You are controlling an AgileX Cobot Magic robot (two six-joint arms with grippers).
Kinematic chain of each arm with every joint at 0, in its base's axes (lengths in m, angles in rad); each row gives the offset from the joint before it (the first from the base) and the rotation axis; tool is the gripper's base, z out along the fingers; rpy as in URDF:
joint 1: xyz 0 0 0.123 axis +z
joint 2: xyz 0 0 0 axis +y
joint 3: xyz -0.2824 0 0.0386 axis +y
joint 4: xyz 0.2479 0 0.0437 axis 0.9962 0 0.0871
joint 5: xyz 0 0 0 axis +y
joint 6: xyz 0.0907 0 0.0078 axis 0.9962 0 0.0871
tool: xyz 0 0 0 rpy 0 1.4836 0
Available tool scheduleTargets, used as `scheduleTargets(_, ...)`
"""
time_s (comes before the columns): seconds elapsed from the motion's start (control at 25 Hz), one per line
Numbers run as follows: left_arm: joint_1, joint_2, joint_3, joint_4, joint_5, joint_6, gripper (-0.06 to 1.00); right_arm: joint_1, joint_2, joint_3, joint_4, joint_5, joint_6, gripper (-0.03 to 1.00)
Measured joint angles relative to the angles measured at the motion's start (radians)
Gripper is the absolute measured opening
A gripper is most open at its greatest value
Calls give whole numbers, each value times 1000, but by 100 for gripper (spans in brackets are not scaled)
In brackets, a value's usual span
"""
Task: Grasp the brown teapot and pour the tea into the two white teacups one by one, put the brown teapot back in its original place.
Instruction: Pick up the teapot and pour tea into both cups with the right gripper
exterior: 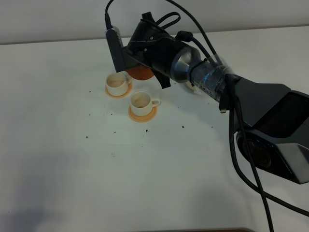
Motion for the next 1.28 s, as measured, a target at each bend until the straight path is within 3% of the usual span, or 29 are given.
scheduleTargets(0.76, 0, 0, 0, 0, 0, 0, 47, 67, 9, 0, -179, 11, -2, 9)
scheduleTargets(1.28, 0, 0, 0, 0, 0, 0, 47, 73, 28, 0, -246, 5, -3, 9)
